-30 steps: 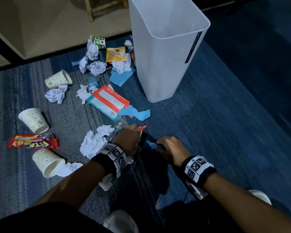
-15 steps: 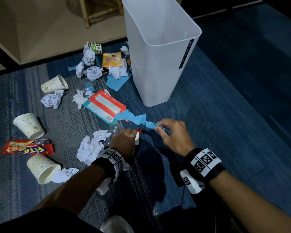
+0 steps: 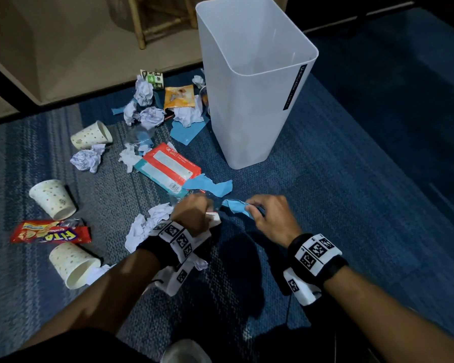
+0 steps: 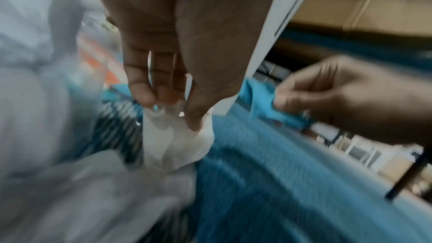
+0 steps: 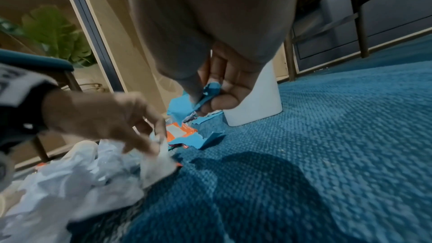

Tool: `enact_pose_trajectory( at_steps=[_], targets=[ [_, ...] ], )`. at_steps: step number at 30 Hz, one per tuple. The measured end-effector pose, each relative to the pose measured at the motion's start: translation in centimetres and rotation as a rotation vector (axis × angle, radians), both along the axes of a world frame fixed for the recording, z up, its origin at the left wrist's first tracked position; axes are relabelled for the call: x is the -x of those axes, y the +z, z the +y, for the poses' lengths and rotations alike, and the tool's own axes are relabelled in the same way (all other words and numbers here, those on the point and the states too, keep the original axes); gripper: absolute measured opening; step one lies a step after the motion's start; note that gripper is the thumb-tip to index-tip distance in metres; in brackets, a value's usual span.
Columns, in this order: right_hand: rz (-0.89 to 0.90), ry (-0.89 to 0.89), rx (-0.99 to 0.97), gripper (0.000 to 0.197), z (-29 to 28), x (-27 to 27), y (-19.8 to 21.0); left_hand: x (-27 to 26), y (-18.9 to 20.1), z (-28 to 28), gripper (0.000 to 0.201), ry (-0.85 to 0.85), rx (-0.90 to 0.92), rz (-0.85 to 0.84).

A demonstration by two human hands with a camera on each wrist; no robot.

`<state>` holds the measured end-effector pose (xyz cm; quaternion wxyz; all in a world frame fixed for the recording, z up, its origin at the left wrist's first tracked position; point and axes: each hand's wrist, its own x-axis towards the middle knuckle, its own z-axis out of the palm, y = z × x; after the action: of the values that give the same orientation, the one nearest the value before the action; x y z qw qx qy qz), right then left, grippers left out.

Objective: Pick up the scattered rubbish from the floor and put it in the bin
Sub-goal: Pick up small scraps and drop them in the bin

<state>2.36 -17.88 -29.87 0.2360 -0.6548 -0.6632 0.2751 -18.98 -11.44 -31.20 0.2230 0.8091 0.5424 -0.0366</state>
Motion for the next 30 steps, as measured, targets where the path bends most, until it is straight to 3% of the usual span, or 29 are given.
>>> enact_pose_trajectory(
  at_steps=[3, 8, 15, 20, 24, 30],
  targets=[
    [0.054, -0.044, -0.067, 0.01, 0.1, 0.3, 0.6, 0.5, 2.4, 0.5, 0.011, 0.031, 0.0, -0.184],
    [0.176, -0.151, -0.315, 0.007, 0.9, 0.2, 4.1, 0.9, 8.7, 0.9, 0.008, 0.067, -0.244, -0.46],
    [0.346, -0.289, -0.679, 0.005, 3.2, -0.6, 14.0, 0.6, 17.5, 4.0, 0.01, 0.139, -0.535, -0.741],
    [0.312, -0.323, -0.932, 0.002, 6.5, -1.3, 20.5, -0.3, 21.3, 5.1, 0.008, 0.181, -0.692, -0.855],
    [0.228, -0.354, -0.967, 0.003, 10.6, -1.5, 21.6, -1.9, 22.5, 5.9, 0.007, 0.194, -0.749, -0.903],
    [-0.016, -0.33, -0.79, 0.015, 14.6, -1.6, 19.1, -4.3, 23.6, 8.8, 0.011, 0.192, -0.759, -0.857]
  ],
)
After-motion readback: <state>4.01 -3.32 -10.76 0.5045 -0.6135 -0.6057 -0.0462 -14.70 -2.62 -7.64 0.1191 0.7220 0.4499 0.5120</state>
